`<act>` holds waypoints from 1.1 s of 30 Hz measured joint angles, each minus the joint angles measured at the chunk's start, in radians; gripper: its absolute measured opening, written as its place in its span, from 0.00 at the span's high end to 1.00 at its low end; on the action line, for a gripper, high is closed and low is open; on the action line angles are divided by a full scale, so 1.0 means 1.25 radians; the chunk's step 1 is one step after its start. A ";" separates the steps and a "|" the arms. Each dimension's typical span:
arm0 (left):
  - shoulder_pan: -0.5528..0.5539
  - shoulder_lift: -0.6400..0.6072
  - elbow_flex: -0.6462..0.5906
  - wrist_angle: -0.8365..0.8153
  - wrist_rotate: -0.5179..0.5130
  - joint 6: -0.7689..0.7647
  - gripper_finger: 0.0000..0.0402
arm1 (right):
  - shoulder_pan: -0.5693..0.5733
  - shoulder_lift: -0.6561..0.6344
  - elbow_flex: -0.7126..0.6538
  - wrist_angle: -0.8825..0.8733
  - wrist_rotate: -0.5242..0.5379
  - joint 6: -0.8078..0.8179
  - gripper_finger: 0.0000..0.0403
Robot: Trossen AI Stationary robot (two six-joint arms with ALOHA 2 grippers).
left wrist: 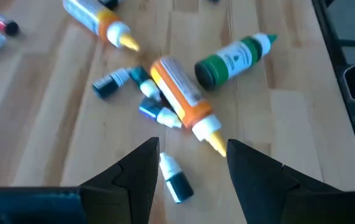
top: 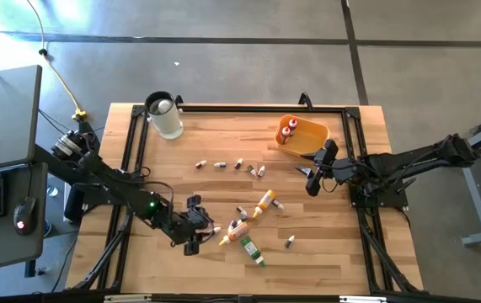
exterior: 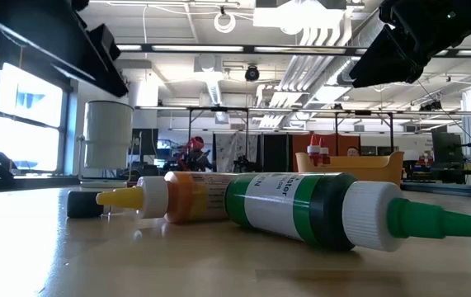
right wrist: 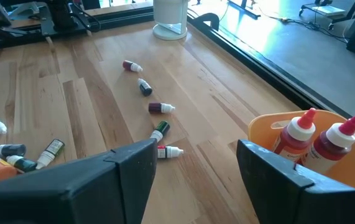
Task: Pick & Place food coloring
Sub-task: Put the bottom large yellow food coloring bottle into the yellow bin
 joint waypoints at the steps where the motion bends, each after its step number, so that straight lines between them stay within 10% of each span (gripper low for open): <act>1: 0.000 0.015 0.000 0.012 0.005 -0.010 0.54 | 0.000 0.000 0.000 0.000 0.000 0.000 0.46; 33: 0.084 0.344 0.001 0.360 0.001 -0.031 0.54 | 0.000 0.000 0.000 0.001 0.000 0.000 0.46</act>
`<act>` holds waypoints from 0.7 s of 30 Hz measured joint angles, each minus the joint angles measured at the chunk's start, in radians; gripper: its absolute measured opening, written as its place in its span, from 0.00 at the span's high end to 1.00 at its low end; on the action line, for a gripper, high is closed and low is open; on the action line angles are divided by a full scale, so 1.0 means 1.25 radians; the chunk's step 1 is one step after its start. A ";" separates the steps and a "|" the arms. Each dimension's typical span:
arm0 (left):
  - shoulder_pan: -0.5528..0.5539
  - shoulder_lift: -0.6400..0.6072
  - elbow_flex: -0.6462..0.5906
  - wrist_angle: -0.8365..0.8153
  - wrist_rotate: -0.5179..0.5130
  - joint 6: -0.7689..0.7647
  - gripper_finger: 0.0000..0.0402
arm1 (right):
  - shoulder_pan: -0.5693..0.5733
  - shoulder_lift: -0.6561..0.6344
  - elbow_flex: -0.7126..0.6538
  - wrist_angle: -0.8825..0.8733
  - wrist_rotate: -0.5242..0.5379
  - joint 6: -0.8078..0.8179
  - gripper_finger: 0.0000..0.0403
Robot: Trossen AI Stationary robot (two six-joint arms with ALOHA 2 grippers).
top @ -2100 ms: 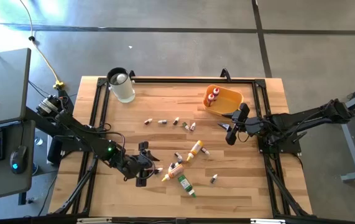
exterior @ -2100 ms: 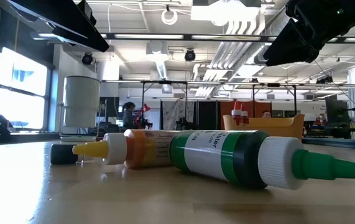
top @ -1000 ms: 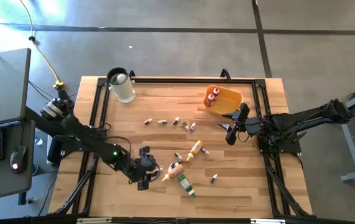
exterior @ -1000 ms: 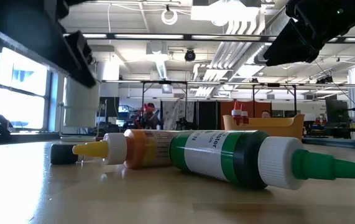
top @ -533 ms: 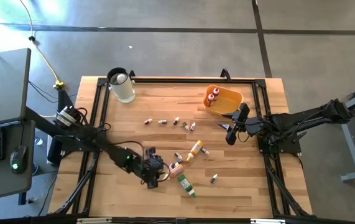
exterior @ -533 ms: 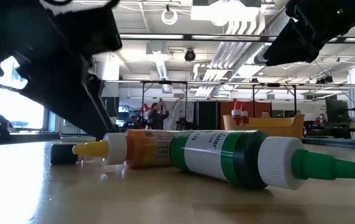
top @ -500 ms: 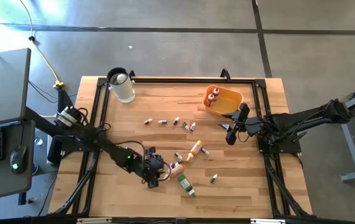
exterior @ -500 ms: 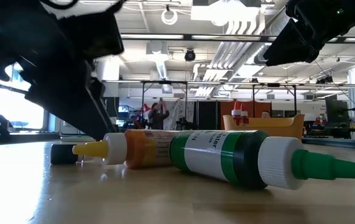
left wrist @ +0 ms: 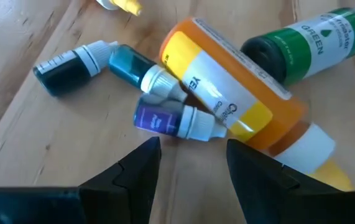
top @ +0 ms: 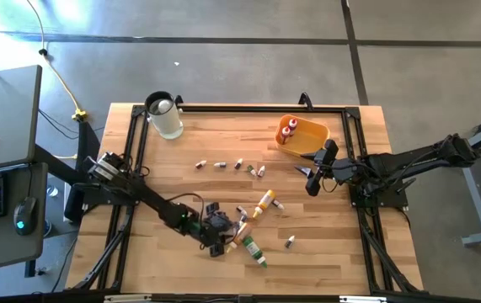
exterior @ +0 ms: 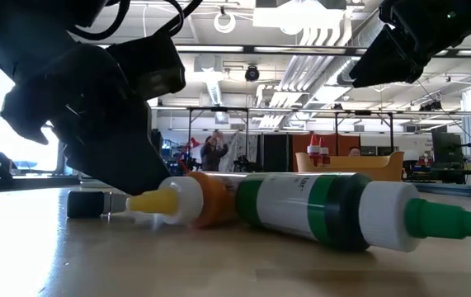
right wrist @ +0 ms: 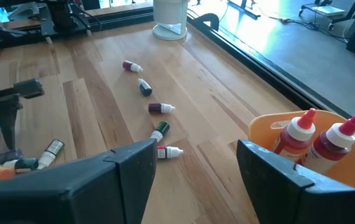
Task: Pick & Place food coloring
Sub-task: Put the bottom large yellow food coloring bottle into the yellow bin
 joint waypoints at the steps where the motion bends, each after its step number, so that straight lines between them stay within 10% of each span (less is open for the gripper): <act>1: 0.000 0.000 0.000 0.000 -0.001 0.000 0.54 | 0.000 0.000 0.000 0.000 0.000 0.000 0.46; 21: 0.000 0.014 0.001 0.017 -0.018 -0.006 0.54 | 0.000 0.000 0.000 0.111 -0.023 0.043 0.46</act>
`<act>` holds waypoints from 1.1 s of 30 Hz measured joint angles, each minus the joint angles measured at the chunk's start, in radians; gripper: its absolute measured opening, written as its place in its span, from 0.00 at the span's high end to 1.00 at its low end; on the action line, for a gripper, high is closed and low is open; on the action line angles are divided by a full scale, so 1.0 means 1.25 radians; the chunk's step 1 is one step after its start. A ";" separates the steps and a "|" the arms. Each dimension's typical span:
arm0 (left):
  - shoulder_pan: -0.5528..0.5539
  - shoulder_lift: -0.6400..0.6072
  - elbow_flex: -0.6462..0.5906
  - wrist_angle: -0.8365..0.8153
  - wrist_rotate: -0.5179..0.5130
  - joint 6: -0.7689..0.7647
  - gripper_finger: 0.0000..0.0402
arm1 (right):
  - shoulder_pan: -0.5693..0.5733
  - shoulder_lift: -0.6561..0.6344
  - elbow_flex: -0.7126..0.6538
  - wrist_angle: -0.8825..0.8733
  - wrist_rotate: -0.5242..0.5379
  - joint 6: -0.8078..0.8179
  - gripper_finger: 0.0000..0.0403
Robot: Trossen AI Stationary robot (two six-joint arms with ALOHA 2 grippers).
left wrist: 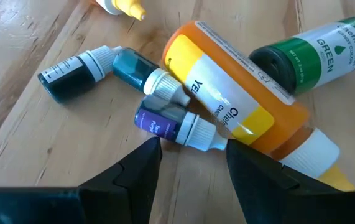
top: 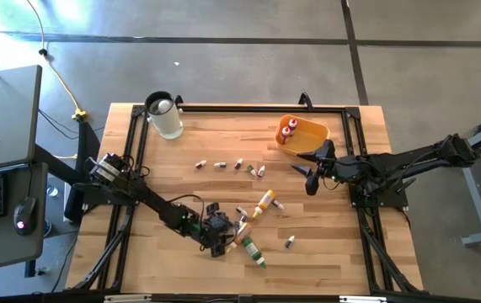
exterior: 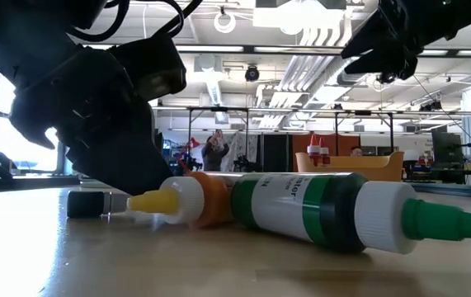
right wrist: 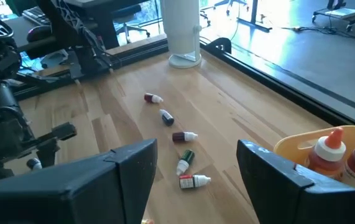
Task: Pick & Place food coloring
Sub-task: Put the bottom large yellow food coloring bottle into the yellow bin
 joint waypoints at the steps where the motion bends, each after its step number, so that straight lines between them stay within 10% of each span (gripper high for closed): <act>1: 0.000 0.000 0.000 0.001 0.000 -0.008 0.54 | 0.000 0.000 0.000 0.002 0.000 0.000 0.46; 20: 0.001 0.004 0.008 0.019 -0.072 -0.024 0.54 | 0.000 0.000 0.000 0.004 0.029 -0.008 0.46; 33: -0.019 -0.084 0.117 -0.196 0.078 -0.108 0.54 | 0.000 0.000 0.000 0.013 0.029 -0.007 0.46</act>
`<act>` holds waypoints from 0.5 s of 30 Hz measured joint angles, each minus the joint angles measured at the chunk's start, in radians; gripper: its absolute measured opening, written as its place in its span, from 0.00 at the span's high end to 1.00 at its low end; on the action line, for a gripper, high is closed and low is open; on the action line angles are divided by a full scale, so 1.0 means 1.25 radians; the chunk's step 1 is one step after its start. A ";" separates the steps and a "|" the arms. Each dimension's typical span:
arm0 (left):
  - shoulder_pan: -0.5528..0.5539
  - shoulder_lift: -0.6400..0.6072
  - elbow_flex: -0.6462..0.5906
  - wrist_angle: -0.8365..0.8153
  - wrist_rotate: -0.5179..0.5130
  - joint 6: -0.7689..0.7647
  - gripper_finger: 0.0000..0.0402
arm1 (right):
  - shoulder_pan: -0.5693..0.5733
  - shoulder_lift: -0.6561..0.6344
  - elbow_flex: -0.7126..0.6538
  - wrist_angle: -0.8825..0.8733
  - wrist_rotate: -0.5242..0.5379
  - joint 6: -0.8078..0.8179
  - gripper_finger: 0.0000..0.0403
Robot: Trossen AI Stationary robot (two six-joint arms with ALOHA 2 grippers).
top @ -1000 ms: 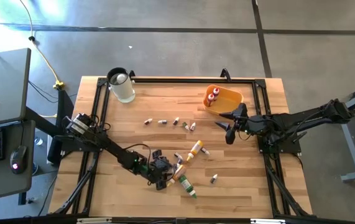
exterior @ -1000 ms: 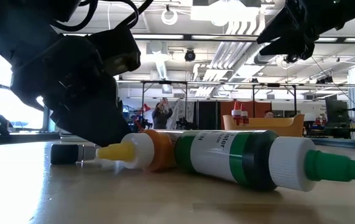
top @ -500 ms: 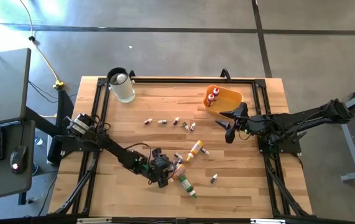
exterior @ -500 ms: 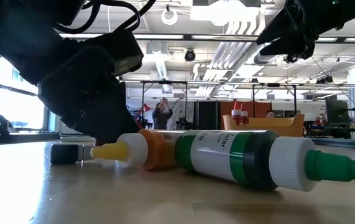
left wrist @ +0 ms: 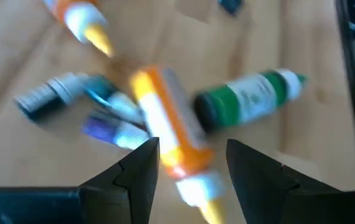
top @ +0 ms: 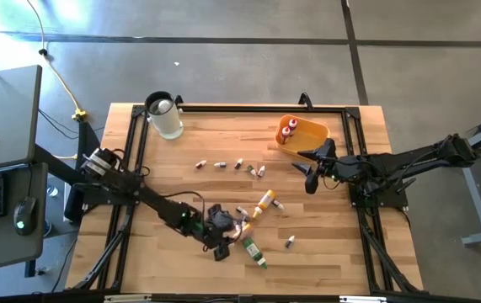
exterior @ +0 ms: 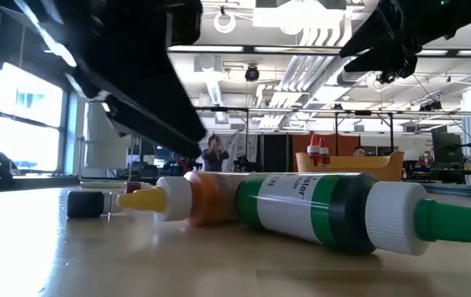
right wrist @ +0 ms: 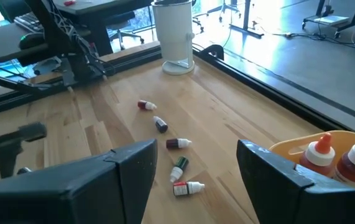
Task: Pick & Place food coloring
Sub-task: Put the bottom large yellow food coloring bottle into the yellow bin
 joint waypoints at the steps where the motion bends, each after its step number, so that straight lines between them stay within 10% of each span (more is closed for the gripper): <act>1: -0.009 0.003 0.000 0.002 0.002 -0.008 0.54 | 0.000 0.000 0.000 0.001 -0.001 0.000 0.46; 15: -0.070 0.101 0.000 0.003 -0.216 -0.126 0.54 | 0.000 0.000 0.000 0.007 0.004 -0.023 0.46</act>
